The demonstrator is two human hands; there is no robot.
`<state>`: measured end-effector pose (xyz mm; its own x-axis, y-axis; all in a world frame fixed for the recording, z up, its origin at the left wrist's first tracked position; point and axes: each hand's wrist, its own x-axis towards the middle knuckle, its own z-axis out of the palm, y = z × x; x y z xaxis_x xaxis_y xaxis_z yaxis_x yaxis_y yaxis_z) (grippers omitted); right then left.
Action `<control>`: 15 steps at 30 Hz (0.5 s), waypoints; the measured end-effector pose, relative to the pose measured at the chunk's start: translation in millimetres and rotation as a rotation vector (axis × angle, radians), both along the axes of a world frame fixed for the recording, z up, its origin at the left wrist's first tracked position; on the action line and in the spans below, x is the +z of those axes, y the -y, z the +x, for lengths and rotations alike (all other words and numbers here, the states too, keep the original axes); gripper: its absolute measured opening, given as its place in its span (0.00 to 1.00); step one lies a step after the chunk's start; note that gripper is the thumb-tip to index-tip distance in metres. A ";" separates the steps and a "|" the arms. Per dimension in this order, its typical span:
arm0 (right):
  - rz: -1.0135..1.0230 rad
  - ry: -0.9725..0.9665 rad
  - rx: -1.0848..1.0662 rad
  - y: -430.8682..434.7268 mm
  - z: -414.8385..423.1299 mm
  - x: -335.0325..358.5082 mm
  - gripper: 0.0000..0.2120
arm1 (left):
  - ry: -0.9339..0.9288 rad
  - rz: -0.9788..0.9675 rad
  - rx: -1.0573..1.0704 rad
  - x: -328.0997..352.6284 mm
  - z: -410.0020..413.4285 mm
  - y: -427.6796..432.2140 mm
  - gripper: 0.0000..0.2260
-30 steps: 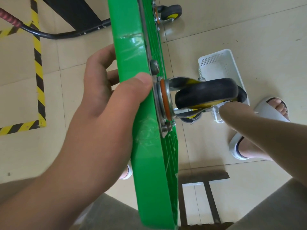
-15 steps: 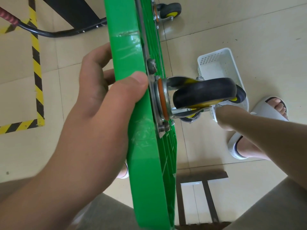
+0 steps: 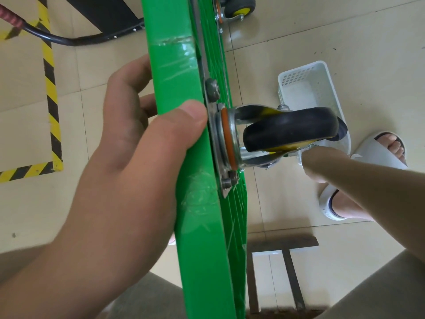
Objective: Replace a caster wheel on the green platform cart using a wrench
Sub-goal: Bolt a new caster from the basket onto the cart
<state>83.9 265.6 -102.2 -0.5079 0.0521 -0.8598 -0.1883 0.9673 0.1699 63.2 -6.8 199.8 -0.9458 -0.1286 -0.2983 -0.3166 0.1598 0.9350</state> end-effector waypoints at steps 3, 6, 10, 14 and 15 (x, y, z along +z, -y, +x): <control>-0.009 -0.012 0.017 -2.2 4.4 -8.1 0.16 | -0.018 -0.031 -0.031 -0.7 2.0 0.7 0.20; -0.054 0.012 -0.021 -5.4 2.4 -10.8 0.15 | 0.001 -0.012 -0.024 1.0 1.1 1.3 0.22; -0.130 -0.015 -0.079 -8.5 -2.5 -12.1 0.12 | -0.010 -0.012 -0.011 0.2 1.4 -1.5 0.17; -0.115 -0.026 -0.082 -7.8 -2.7 -12.8 0.09 | 0.005 -0.007 -0.019 1.9 3.6 0.2 0.18; -0.123 -0.025 -0.086 -7.4 -2.9 -11.8 0.09 | 0.012 -0.002 -0.026 1.9 4.2 0.5 0.19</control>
<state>81.0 273.1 -114.0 -0.5275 -0.0083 -0.8495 -0.1012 0.9934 0.0531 67.4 -7.3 201.7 -0.9453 -0.1046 -0.3091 -0.3231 0.1696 0.9310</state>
